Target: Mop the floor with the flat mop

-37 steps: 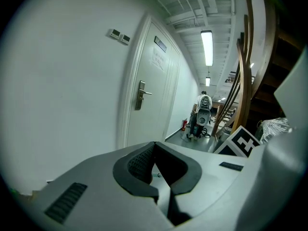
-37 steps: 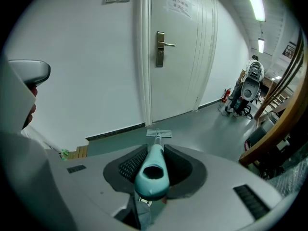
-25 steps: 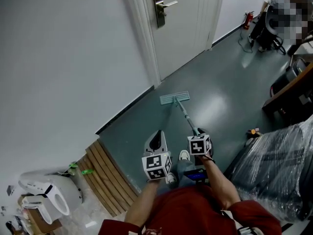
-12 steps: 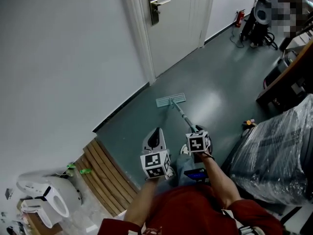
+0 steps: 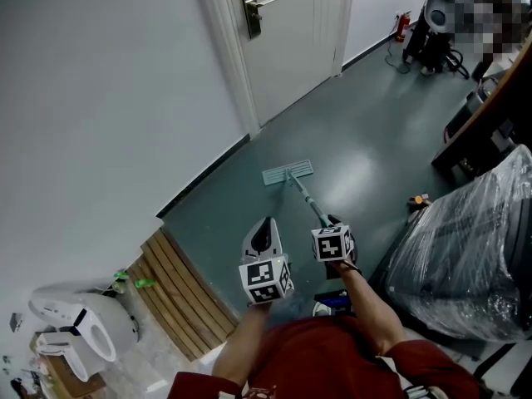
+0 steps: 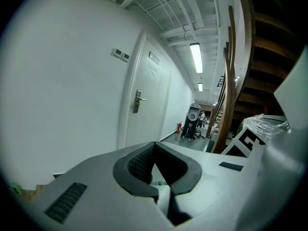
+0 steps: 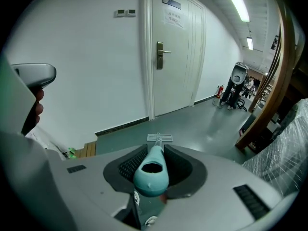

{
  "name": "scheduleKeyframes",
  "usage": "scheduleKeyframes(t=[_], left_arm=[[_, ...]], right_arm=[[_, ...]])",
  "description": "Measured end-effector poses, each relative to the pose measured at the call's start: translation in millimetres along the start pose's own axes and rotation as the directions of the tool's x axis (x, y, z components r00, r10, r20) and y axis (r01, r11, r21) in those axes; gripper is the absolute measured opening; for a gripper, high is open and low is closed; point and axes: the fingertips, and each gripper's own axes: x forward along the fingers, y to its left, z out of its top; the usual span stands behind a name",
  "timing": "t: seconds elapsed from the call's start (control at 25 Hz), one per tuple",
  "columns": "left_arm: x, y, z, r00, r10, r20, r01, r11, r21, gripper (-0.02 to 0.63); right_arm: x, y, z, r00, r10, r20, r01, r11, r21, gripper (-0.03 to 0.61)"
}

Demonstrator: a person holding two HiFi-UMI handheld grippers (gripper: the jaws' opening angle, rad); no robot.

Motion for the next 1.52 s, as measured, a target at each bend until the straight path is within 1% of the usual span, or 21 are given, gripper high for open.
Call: scheduleKeyframes(t=[0.28,0.8,0.92,1.08,1.28,1.52], left_arm=[[-35.3,-47.0,-27.1,0.999,0.039,-0.020,-0.039,0.999,0.001,0.015],[-114.2,-125.1,-56.5,0.997,0.078,0.005,-0.078,0.997,0.025,0.015],[-132.7,-130.2,-57.2,0.996,0.089,0.007,-0.089,0.996,0.028,0.015],[-144.9,-131.1,-60.7,0.996,0.092,-0.006,-0.092,0.995,0.032,0.015],[-160.3,-143.0,-70.6,0.998,0.059,-0.006,-0.058,0.998,0.034,0.015],[-200.6,-141.0,-85.6,1.000,0.028,-0.012,-0.027,0.999,0.035,0.015]], right_arm=[[-33.8,-17.6,-50.1,0.999,0.037,-0.013,-0.037,0.999,-0.009,0.117],[-92.3,-45.9,-130.7,0.997,0.078,0.000,-0.078,0.997,-0.025,0.117],[-103.8,-42.6,-143.2,0.996,0.085,0.000,-0.085,0.996,-0.023,0.117],[-114.2,-37.1,-152.4,0.996,0.094,-0.001,-0.094,0.995,-0.018,0.117],[-132.1,-35.1,-172.3,0.996,0.084,0.002,-0.084,0.996,-0.012,0.117],[-156.8,-16.2,-203.7,0.998,0.063,-0.007,-0.063,0.998,-0.007,0.117]])
